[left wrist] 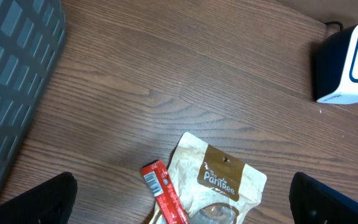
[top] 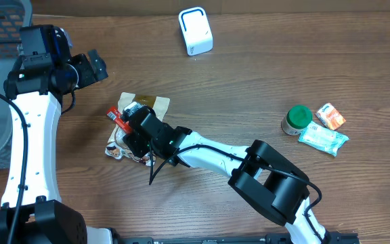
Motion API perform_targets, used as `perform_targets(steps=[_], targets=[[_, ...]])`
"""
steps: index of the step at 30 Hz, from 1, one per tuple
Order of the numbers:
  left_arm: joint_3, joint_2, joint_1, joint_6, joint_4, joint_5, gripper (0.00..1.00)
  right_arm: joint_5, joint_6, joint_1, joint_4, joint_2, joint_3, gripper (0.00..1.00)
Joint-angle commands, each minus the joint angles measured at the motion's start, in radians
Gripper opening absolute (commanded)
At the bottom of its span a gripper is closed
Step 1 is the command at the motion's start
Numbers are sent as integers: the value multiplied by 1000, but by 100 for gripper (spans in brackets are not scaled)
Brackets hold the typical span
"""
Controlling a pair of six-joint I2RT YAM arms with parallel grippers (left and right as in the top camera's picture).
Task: Scan the item barcode
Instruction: 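Lower the right gripper onto the red stick snack and grasp it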
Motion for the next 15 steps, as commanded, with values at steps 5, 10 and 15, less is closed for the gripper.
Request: perform_targets(steps=[5,10,15], targets=[[20,-10,-9,-13,1,7,100,76,-5,1,10,10,-5,39],[20,-10,-9,-13,1,7,100,76,-5,-2,-8,11,-5,35],[20,-10,-9,-13,1,7,100,75,-4,-2,-23,11,-5,29]])
